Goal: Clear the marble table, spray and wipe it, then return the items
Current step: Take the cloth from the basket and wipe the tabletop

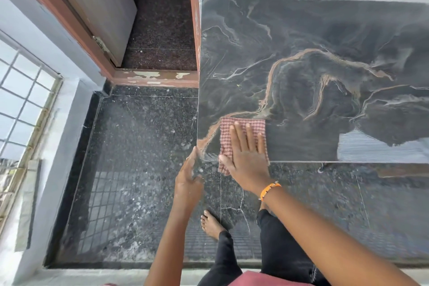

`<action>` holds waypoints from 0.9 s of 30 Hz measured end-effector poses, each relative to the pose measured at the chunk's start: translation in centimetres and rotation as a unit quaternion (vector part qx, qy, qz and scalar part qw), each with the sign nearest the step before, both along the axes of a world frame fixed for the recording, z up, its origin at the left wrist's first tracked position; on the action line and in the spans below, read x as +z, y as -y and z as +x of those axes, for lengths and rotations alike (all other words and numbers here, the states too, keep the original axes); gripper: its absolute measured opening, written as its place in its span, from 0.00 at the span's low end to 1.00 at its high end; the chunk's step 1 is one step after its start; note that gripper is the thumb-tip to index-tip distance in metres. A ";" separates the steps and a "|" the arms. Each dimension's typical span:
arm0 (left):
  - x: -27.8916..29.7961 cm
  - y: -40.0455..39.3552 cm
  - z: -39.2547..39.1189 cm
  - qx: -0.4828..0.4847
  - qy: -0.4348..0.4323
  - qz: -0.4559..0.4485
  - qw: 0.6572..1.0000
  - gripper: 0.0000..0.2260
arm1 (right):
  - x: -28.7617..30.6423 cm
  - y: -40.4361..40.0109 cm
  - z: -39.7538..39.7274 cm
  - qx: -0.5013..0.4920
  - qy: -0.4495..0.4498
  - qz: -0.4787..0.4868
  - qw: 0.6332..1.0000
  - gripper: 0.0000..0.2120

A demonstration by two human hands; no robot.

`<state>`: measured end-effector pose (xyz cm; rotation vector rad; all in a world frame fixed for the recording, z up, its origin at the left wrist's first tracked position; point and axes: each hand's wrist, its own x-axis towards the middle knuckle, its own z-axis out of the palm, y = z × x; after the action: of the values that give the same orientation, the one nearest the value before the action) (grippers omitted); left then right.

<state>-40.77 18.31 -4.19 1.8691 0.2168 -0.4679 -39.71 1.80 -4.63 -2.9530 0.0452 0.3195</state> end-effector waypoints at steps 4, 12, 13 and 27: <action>-1.3 -0.5 -0.6 0.069 -0.018 -0.005 0.997 0.36 | -0.2 -5.2 1.8 0.176 -0.008 0.001 0.984 0.34; -0.3 1.0 -2.3 0.135 0.030 0.113 0.984 0.32 | -1.8 -2.8 0.7 0.254 0.090 -0.073 0.960 0.38; -0.1 1.5 -2.3 0.125 0.052 0.139 0.981 0.32 | -1.8 -1.9 0.5 0.258 0.103 -0.078 0.958 0.38; 0.7 16.2 -3.8 -0.141 0.251 0.349 0.892 0.30 | -1.4 28.6 -9.5 0.093 0.078 -0.133 0.984 0.36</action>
<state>-44.58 2.15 -3.48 2.6768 -0.2840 -0.0699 -49.22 -26.81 -6.08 -3.2444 -0.2283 0.1121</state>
